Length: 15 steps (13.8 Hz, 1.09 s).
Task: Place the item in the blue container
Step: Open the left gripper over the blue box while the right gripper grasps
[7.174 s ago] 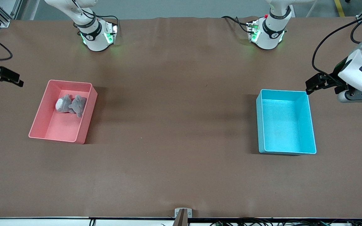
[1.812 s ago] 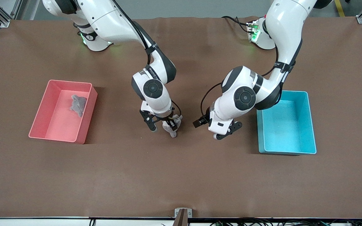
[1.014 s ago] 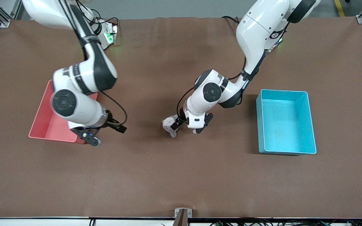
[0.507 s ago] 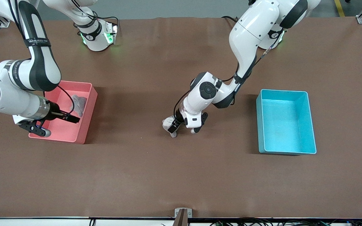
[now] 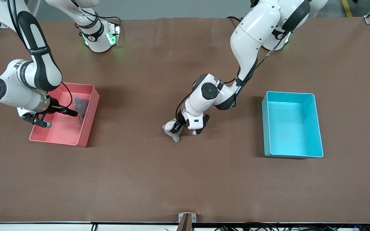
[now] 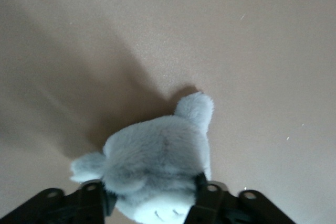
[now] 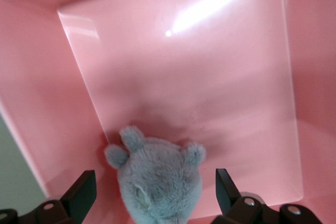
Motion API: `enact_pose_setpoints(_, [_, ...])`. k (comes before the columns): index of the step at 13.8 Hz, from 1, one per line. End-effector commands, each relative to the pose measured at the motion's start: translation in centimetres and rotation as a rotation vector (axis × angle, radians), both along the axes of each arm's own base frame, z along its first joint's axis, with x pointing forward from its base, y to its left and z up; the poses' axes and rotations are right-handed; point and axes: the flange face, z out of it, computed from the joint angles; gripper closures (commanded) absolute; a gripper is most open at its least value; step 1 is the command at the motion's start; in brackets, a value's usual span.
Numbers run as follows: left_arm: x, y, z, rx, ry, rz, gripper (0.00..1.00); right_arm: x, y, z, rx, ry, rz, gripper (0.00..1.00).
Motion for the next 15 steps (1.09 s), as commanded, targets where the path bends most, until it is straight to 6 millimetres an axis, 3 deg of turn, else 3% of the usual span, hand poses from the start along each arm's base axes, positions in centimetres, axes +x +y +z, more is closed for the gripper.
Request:
enact_pose_setpoints(1, [0.4,0.3,0.1,0.012,-0.018,0.003,1.00,-2.2,0.3,-0.6,0.034,0.006,-0.001,0.00])
enact_pose_setpoints(3, [1.7,1.3,2.3,0.038,-0.048,-0.008,1.00,-3.0,0.2,-1.4,0.044,0.023,0.000,0.00])
enact_pose_setpoints(5, [3.0,3.3,6.7,0.147,-0.040,-0.065,1.00,-3.3,0.1,-1.8,0.045,0.034,0.000,0.00])
enact_pose_setpoints(9, [6.2,10.1,14.0,0.375,-0.061,-0.188,1.00,-3.6,0.3,-3.1,0.057,0.058,-0.014,0.00])
enact_pose_setpoints(12, [8.6,18.3,18.6,0.465,0.005,-0.348,1.00,-3.7,0.4,-3.9,0.068,0.070,-0.010,0.00])
enact_pose_setpoints(14, [10.1,25.1,20.8,0.496,0.053,-0.461,1.00,-3.8,0.5,-4.4,0.067,0.074,-0.006,0.01])
enact_pose_setpoints(15, [10.3,27.4,21.5,0.504,0.073,-0.519,1.00,-3.8,0.5,-4.6,0.068,0.079,-0.007,0.07])
